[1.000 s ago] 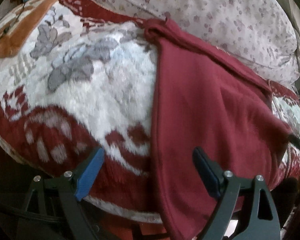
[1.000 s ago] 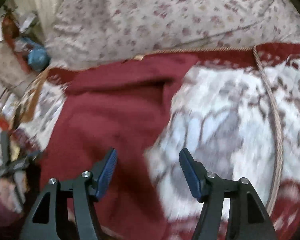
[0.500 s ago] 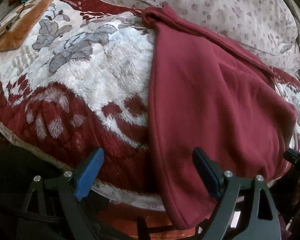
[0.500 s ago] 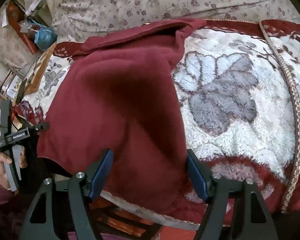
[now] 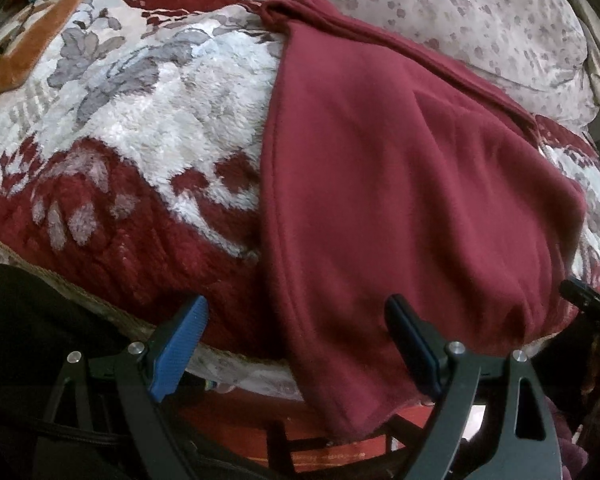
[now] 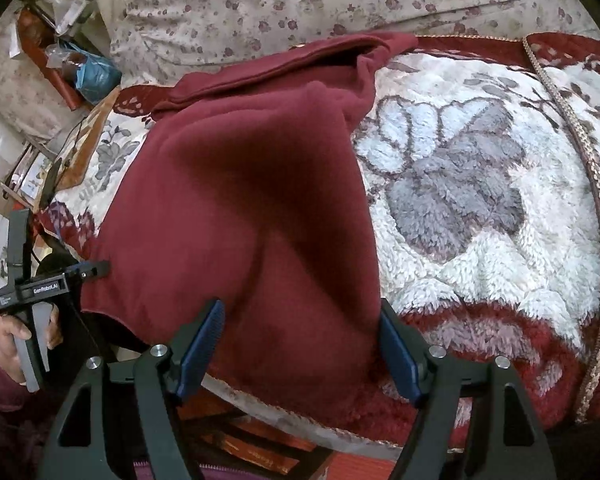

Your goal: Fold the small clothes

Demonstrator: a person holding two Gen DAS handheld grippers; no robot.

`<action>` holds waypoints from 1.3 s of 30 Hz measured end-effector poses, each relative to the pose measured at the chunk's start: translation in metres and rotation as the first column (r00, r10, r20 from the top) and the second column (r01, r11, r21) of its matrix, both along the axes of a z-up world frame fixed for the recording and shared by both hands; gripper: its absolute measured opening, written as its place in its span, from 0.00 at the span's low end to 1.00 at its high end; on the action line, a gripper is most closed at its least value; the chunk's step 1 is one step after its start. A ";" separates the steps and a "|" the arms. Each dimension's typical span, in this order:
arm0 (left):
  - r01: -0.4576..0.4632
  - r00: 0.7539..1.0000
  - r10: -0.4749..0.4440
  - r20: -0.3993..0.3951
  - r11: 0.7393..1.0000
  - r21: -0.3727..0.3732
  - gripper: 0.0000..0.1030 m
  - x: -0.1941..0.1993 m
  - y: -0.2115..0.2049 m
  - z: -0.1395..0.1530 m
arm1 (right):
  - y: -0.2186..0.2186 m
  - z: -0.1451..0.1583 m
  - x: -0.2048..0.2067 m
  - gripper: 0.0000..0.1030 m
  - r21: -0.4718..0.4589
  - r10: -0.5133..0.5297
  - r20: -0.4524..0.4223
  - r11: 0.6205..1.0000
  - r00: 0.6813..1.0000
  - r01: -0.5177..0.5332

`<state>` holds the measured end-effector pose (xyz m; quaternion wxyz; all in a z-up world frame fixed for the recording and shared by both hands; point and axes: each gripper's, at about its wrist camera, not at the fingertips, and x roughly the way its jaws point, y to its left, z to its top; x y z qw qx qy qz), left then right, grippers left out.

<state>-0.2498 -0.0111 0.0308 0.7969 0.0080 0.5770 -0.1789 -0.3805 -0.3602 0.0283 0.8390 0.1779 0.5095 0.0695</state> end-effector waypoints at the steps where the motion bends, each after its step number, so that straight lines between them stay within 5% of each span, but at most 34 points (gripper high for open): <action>1: 0.003 1.000 -0.004 -0.002 1.000 -0.007 0.79 0.000 0.000 0.001 | 0.001 0.000 0.000 0.74 -0.007 0.001 0.002 1.000 1.000 -0.001; 5: -0.001 1.000 0.000 0.014 1.000 0.028 0.44 0.002 -0.001 0.003 | 0.009 0.002 0.001 0.55 -0.092 0.032 0.002 0.995 0.999 -0.031; 7: 0.014 1.000 -0.014 0.011 1.000 0.006 0.05 0.001 -0.002 0.005 | 0.011 0.004 0.000 0.23 -0.132 0.039 0.007 0.991 0.999 -0.038; 16: 0.054 0.993 -0.050 0.103 0.998 -0.035 0.05 -0.005 0.020 0.058 | 0.027 0.032 -0.020 0.13 -0.072 0.174 0.014 0.982 0.985 -0.172; 19: 0.048 0.995 -0.046 0.087 0.999 -0.014 0.05 -0.010 0.027 0.050 | 0.035 0.020 -0.031 0.13 0.003 0.213 -0.024 0.977 0.977 -0.213; 27: 0.056 0.995 -0.056 0.080 0.998 -0.005 0.05 -0.010 0.023 0.040 | 0.047 0.004 -0.026 0.13 -0.015 0.243 -0.074 0.969 0.967 -0.245; 35: 0.019 0.990 -0.002 0.144 0.993 -0.118 0.05 0.030 0.025 0.080 | 0.014 0.051 -0.004 0.13 0.149 0.152 0.081 0.975 0.985 -0.162; 39: 0.022 0.976 0.003 0.220 0.993 -0.115 0.05 0.054 0.014 0.098 | 0.010 0.073 0.023 0.13 0.122 0.137 0.142 0.980 0.980 -0.155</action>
